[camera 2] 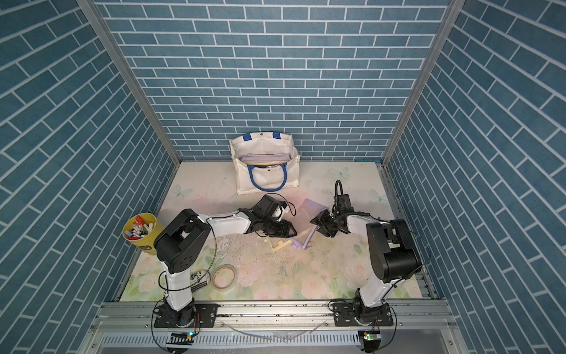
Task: Put the pencil pouch into the canvas bag
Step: Pick up the pencil pouch.
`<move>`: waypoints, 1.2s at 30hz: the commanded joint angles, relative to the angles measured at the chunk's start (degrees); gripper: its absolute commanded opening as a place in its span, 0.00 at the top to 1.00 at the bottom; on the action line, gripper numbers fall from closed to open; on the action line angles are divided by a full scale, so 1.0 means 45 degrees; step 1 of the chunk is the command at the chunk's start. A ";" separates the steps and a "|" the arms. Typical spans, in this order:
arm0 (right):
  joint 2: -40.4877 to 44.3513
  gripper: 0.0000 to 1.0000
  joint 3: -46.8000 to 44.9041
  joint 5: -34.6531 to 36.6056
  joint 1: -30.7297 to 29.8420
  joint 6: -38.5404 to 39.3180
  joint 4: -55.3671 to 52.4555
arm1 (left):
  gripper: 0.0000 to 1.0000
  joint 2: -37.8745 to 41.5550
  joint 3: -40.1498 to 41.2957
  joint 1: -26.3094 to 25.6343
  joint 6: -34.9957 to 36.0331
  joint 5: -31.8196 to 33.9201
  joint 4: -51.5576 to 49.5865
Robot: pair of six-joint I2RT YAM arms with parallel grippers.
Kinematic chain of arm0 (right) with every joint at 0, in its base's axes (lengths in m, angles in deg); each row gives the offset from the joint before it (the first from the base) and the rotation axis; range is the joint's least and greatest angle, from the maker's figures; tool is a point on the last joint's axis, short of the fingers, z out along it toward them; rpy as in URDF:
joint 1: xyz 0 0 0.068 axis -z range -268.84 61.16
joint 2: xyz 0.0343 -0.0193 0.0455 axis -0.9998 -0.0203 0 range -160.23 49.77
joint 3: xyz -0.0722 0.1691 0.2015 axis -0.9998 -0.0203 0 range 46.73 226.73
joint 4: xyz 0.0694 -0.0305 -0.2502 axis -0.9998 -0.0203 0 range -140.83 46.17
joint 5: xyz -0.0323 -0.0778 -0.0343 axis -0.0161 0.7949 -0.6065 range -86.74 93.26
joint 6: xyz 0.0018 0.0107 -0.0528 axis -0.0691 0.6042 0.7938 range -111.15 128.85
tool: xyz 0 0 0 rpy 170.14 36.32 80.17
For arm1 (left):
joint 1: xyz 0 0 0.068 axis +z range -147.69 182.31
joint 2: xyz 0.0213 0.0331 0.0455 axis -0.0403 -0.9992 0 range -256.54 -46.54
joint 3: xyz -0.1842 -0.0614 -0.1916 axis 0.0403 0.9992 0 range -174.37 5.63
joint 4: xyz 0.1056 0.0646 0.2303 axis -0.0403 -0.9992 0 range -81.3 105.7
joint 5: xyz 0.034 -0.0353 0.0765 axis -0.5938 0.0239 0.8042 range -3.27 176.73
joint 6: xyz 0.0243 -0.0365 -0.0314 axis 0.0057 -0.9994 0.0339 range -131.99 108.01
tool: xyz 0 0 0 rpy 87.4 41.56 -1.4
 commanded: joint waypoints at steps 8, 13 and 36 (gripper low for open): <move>0.0684 0.50 -0.0682 -0.0598 0.0029 -0.0362 0.0624 | 0.52 -0.0198 0.0155 -0.0267 -0.2051 -0.1230 0.3871; 0.1273 0.54 -0.1059 -0.0698 0.0031 -0.0386 0.1134 | 0.80 -0.0495 0.0115 -0.0267 -0.2531 -0.1509 0.4664; 0.4081 0.42 -0.1409 -0.1076 0.0021 -0.1233 0.2047 | 1.00 0.2086 0.0983 0.0396 -0.2773 -0.2474 0.5837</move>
